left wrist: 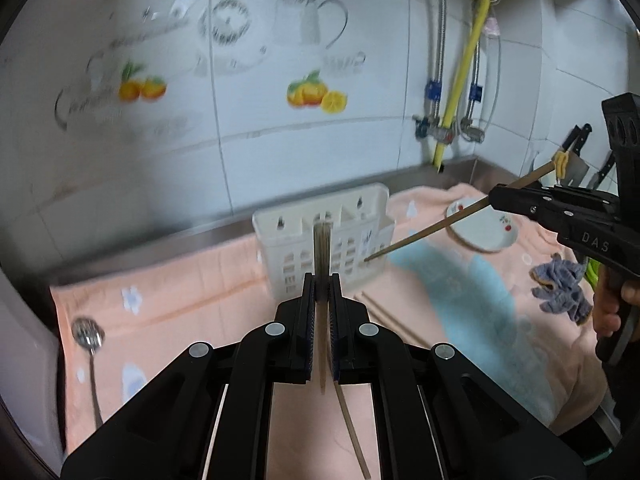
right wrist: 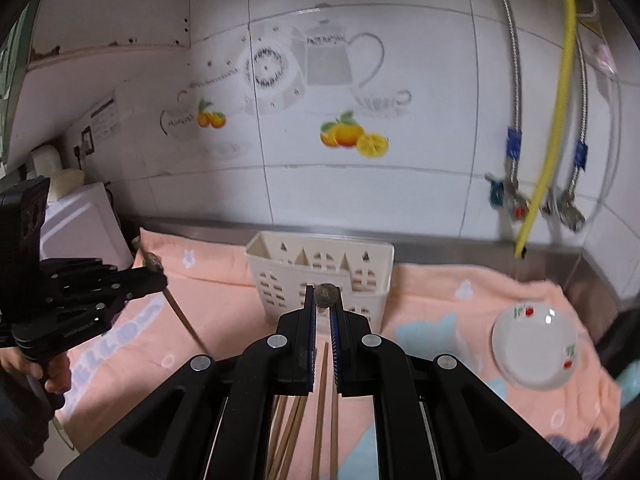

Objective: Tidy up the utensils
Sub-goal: 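Lift the chopstick with the right gripper and carry it over the cream holder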

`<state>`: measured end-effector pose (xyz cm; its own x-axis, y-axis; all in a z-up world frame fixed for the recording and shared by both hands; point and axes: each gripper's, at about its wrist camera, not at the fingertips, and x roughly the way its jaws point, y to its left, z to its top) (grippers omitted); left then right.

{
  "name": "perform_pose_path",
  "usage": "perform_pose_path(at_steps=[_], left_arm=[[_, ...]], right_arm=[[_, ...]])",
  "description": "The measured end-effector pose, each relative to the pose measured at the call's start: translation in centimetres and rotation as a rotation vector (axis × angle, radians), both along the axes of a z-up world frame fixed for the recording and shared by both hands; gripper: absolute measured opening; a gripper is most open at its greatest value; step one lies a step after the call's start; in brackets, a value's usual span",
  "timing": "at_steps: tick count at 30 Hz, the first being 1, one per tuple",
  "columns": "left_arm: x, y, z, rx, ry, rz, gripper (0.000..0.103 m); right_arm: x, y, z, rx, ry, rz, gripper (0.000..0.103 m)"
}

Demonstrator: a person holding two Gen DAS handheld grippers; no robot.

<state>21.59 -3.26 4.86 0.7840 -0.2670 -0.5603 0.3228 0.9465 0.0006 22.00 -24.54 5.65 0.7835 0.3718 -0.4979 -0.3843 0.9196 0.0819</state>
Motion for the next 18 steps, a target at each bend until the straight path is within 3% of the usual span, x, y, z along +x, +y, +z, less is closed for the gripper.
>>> perform_pose_path(at_steps=[10,18], left_arm=[[2.5,-1.6,7.6,0.023,-0.152,-0.009,0.005],[6.3,-1.5,12.0,-0.002,-0.231,0.031,0.005]], right_arm=[[1.6,-1.4,5.1,-0.030,-0.051,0.005,0.007],[4.7,-1.6,5.3,-0.076,-0.030,-0.029,0.007]])
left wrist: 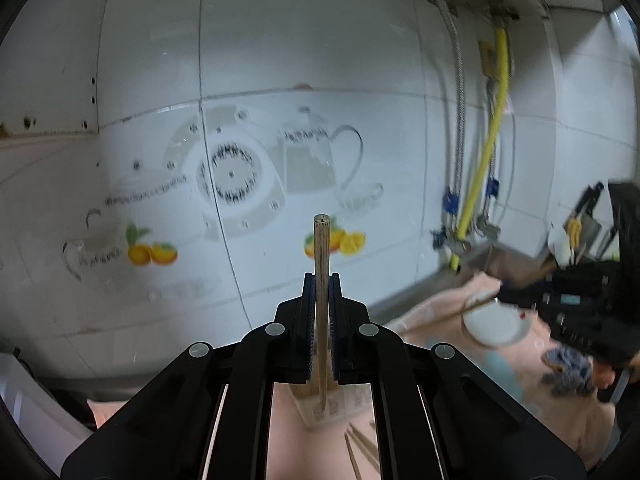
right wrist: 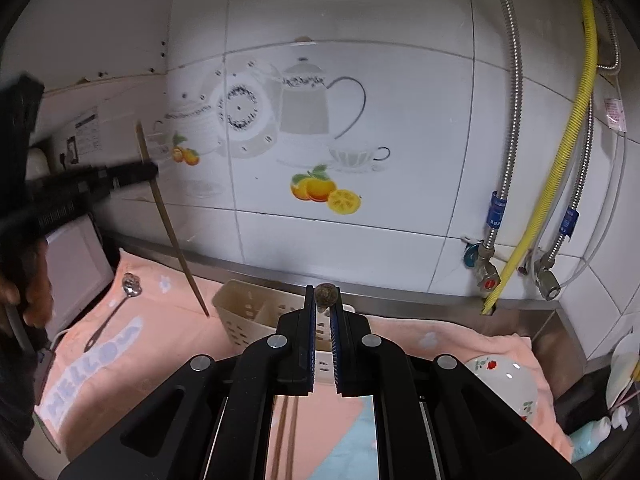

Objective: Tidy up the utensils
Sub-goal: 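Lift the chopstick with the right gripper and carry it over the cream holder, then lower the chopstick into the holder and open the right gripper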

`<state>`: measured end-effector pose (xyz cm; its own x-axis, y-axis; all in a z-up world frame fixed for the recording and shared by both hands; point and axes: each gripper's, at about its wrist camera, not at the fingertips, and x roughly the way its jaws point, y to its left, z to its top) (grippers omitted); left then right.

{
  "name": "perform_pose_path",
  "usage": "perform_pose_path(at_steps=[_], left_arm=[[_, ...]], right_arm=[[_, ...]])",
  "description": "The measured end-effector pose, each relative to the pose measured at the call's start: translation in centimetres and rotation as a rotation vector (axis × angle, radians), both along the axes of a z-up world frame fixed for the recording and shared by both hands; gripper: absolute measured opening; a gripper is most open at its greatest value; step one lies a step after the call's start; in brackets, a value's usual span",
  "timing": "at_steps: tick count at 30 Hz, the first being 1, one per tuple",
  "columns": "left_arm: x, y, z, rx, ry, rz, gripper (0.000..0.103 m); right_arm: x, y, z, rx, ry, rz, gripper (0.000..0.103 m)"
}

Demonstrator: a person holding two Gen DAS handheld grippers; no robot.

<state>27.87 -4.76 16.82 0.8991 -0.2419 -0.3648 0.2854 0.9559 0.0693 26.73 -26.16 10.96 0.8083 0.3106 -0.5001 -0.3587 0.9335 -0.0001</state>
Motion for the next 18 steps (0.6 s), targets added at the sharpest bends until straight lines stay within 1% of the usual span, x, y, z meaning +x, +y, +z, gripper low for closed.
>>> perform_pose_path(at_steps=[2,6,12,16,18], left_arm=[[1.1,0.0,0.2,0.000,-0.017,0.021,0.005],[3.3,0.2,-0.8,-0.029,0.005,0.033,0.005],[6.3,1.1,-4.7,-0.059,0.101,0.058,0.005],[7.8,1.7,-7.3,-0.077,0.177,0.068,0.005],[8.2,2.0,-8.3,-0.077,0.201,0.072,0.005]], right_arm=[[1.0,0.2,-0.5,-0.007,0.026,0.001,0.007],[2.5,0.9,-2.1,-0.044,0.066,0.005,0.007],[4.1,1.6,-4.5,-0.064,0.117,0.013,0.007],[5.0,2.0,-5.9,-0.071,0.144,0.012,0.007],[5.5,2.3,-6.7,-0.078,0.157,0.008,0.007]])
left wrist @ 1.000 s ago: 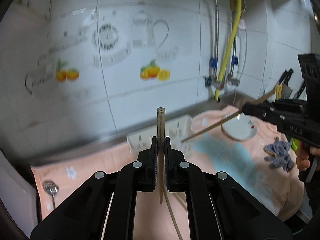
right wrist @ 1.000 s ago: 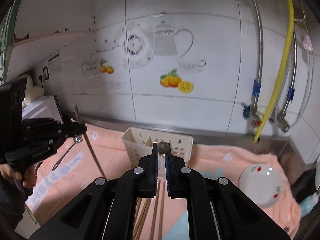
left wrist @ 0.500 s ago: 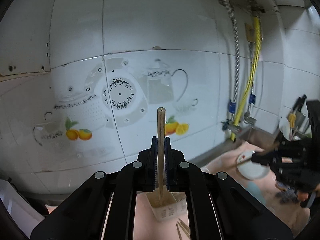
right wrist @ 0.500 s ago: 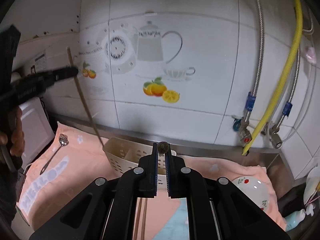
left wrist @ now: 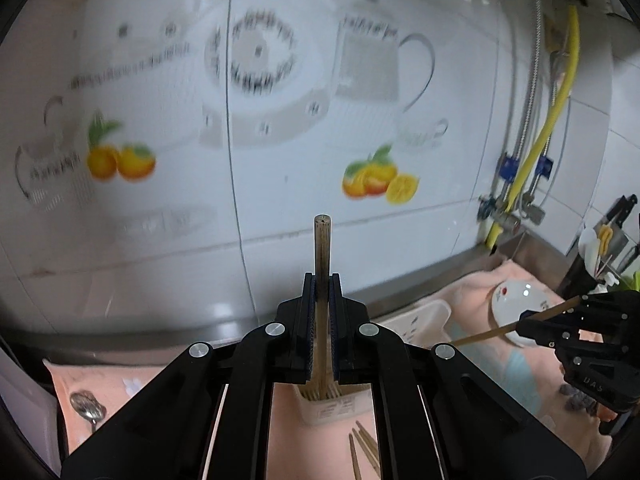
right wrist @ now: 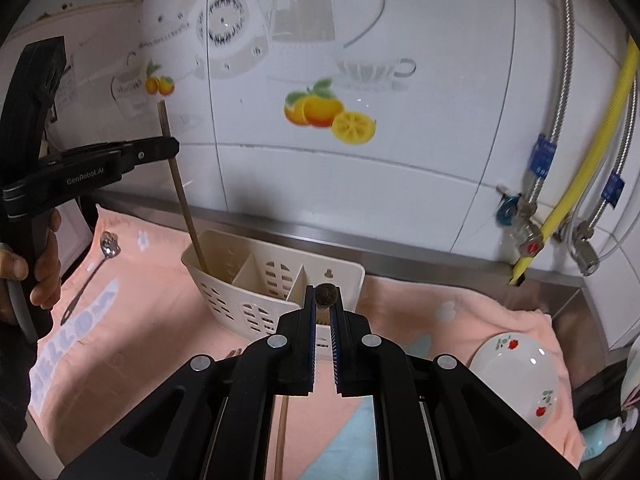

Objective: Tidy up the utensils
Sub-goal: 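Lower the chopstick into the holder and open the right gripper, then move the right gripper back to the chopsticks and close on another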

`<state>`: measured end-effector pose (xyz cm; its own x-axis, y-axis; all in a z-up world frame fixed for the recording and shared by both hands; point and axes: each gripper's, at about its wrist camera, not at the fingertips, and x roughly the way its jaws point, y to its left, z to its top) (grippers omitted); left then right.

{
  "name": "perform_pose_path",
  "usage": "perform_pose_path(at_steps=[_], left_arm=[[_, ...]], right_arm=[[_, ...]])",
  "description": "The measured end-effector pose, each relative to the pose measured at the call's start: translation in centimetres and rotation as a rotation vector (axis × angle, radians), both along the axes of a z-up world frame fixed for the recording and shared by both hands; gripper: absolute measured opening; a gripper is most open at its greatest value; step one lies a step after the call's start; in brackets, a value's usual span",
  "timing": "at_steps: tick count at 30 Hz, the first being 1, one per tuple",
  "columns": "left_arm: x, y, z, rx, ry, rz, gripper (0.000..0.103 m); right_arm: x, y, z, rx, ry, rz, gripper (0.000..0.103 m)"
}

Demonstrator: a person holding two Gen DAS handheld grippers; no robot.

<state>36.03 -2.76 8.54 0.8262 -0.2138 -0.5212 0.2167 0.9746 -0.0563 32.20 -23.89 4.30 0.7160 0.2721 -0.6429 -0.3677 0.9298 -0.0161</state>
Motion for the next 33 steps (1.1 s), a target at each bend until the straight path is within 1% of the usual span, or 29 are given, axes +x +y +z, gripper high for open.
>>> perform_pose_path(at_steps=[5,10,12,13,14,15,16,17,18,19,21,23,25,27,29,33], left_arm=[[0.3,0.5,-1.3,0.000,0.036,0.000,0.006],[-0.1,0.7,-1.5,0.007,0.035,0.006,0.007],[-0.4,0.9,-1.3,0.005,0.035,0.006,0.010],[-0.6,0.9,-1.2,0.007,0.032,0.007,0.015],[-0.9,0.9,-1.1,0.013,0.026,0.010,0.023],[-1.3,1.0,-1.0,0.018,0.019,0.013,0.028],[-1.7,1.1,-0.8,0.021,0.014,0.016,0.035],[-2.4,1.2,-0.7,0.025,0.002,0.017,0.039],[-2.9,1.3,-0.6,0.028,-0.005,0.018,0.040],[-3.3,1.4,-0.5,0.029,-0.008,0.019,0.041],[-4.7,1.6,-0.5,0.026,-0.015,0.019,0.044],[-6.0,1.8,-0.7,0.026,-0.020,0.019,0.050],[-7.2,1.9,-1.1,0.029,-0.020,0.018,0.051],[-8.5,2.1,-1.8,0.026,-0.006,0.020,0.053],[-9.6,2.3,-2.7,0.020,0.006,0.022,0.057],[-12.0,2.4,-4.8,0.036,0.027,0.025,0.060]], right_arm=[[1.0,-0.1,-1.2,0.005,0.026,-0.013,0.007],[1.3,-0.2,-1.6,0.011,0.034,-0.023,0.008],[1.2,-0.4,-1.4,0.015,0.026,-0.027,0.010],[1.0,-0.6,-1.2,0.019,0.018,-0.030,0.014],[0.8,-0.7,-1.0,0.023,0.012,-0.032,0.020],[0.5,-0.8,-0.7,0.026,0.005,-0.035,0.023],[0.1,-1.0,-0.4,0.028,-0.008,-0.041,0.026],[-0.3,-1.1,-0.2,0.027,-0.018,-0.043,0.026],[-0.8,-1.2,0.1,0.028,-0.029,-0.046,0.027],[-1.3,-1.4,0.2,0.033,-0.035,-0.047,0.030],[-2.4,-1.6,0.5,0.048,-0.049,-0.047,0.032],[-3.5,-1.7,0.5,0.058,-0.058,-0.047,0.036],[-4.8,-1.7,0.2,0.065,-0.063,-0.045,0.038],[-5.9,-1.6,-0.2,0.062,-0.065,-0.040,0.038],[-7.0,-1.5,-0.9,0.059,-0.062,-0.036,0.040],[-9.2,-1.3,-2.7,0.048,-0.054,-0.034,0.041]])
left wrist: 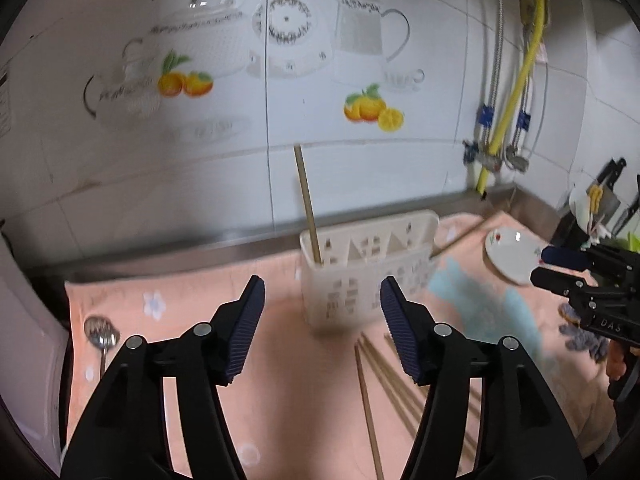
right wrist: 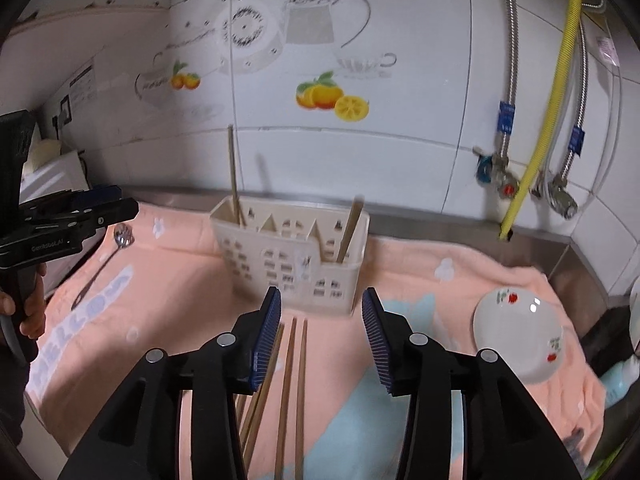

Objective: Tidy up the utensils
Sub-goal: 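Move the right gripper back to the chopsticks and close on another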

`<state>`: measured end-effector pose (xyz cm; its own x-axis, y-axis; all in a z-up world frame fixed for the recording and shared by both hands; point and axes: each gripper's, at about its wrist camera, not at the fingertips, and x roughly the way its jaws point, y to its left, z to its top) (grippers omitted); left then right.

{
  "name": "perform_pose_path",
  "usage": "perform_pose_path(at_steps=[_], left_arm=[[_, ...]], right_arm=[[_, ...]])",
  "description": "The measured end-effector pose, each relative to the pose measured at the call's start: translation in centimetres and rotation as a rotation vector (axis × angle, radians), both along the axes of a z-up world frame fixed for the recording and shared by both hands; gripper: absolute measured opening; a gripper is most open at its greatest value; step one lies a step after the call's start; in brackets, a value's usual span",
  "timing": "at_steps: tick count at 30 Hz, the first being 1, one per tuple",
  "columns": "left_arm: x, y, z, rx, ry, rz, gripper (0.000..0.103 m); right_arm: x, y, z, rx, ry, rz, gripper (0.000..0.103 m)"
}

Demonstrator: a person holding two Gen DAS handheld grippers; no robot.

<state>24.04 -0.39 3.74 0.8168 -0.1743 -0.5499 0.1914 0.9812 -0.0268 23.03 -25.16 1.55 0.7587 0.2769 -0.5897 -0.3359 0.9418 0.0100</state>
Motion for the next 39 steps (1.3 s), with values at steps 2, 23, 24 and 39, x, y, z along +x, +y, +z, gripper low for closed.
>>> perform_pose_path(at_steps=[2,23,24,39], left_arm=[[-1.3,0.0,-1.3,0.014,0.012,0.007,0.063],[-6.9,-0.3,-13.0,-0.005,0.263,-0.007,0.066],[-7.1,-0.4,-13.4,-0.008,0.273,-0.011,0.066],[-7.5,-2.4,-16.3,-0.009,0.339,-0.056,0.052]], right_arm=[[-0.9,0.1,-1.1,-0.006,-0.002,0.007,0.041],[-4.6,0.3,-14.0,-0.081,0.219,0.016,0.021],[-4.6,0.3,-14.3,-0.082,0.225,0.017,0.021],[-3.9,0.9,-15.7,-0.075,0.253,0.032,0.012]])
